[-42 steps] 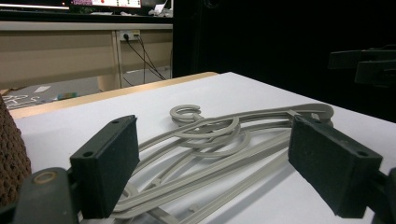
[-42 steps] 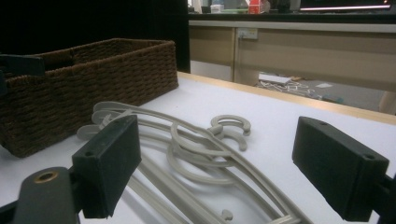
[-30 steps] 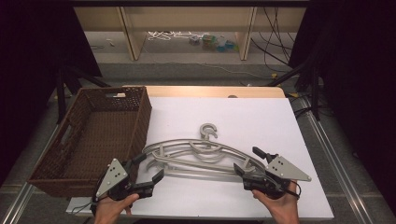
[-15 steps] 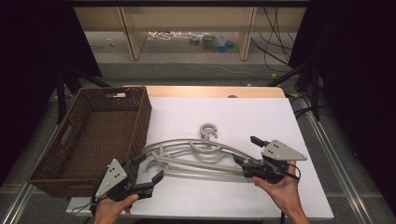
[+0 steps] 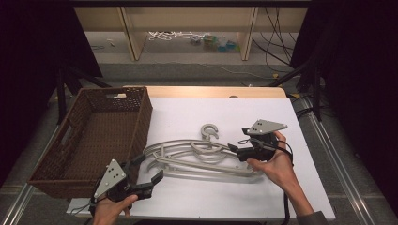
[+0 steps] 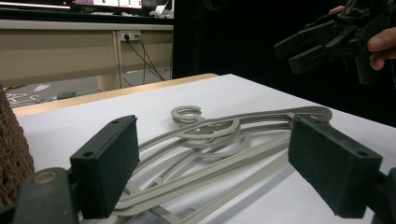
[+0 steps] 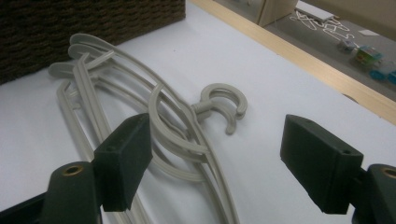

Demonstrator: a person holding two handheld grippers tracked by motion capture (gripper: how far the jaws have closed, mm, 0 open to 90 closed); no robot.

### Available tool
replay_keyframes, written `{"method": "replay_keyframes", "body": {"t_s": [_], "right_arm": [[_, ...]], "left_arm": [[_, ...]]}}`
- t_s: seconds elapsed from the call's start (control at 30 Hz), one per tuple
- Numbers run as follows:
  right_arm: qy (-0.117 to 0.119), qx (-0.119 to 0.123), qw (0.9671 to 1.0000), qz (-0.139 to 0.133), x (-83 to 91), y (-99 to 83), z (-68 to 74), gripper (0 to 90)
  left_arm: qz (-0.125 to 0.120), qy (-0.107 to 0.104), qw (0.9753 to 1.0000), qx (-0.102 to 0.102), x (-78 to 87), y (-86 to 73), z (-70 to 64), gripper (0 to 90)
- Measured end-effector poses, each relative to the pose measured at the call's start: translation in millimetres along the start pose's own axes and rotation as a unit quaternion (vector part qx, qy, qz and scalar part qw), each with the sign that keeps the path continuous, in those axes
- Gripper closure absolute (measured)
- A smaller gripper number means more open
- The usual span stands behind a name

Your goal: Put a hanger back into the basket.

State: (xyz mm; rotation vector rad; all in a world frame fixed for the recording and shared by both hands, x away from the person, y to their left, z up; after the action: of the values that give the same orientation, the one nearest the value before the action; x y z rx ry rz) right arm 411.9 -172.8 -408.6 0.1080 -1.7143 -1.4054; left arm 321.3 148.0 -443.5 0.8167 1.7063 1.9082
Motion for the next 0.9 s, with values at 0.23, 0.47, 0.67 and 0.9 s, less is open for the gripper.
{"method": "replay_keyframes", "body": {"t_s": [0.23,0.47,0.67,0.9], "right_arm": [[0.003,0.022,0.9994,0.026,-8.9,0.7,-2.3,29.0],[0.005,0.043,0.9957,0.082,-28.1,-2.0,-10.2,33.4],[0.002,0.06,0.991,0.12,-45.0,-10.7,-15.0,40.7],[0.013,0.072,0.9822,0.173,-64.3,-22.2,-19.0,47.6]], "left_arm": [[-0.005,-0.006,1.0,0.0,-1.4,0.3,-1.7,16.2],[-0.007,-0.011,0.9999,-0.001,-1.9,0.8,-2.6,16.2],[0.001,-0.008,1.0,-0.004,-0.6,0.5,-2.8,16.3],[0.002,-0.013,0.9999,-0.006,-0.9,0.5,-3.9,16.3]]}}
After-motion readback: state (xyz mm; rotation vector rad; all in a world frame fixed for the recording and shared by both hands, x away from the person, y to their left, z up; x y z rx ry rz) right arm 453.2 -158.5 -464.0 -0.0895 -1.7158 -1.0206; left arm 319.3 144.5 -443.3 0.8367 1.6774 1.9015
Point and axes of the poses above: each handheld gripper's, and its own axes: x roughly backward along the jaws, y roughly out of its top, z roughly to its left, the point moved 6 cm from there along -x, roughly forward along the jaws, and after that the axes turned 9 degrees about -x, right-handed, at the moved point
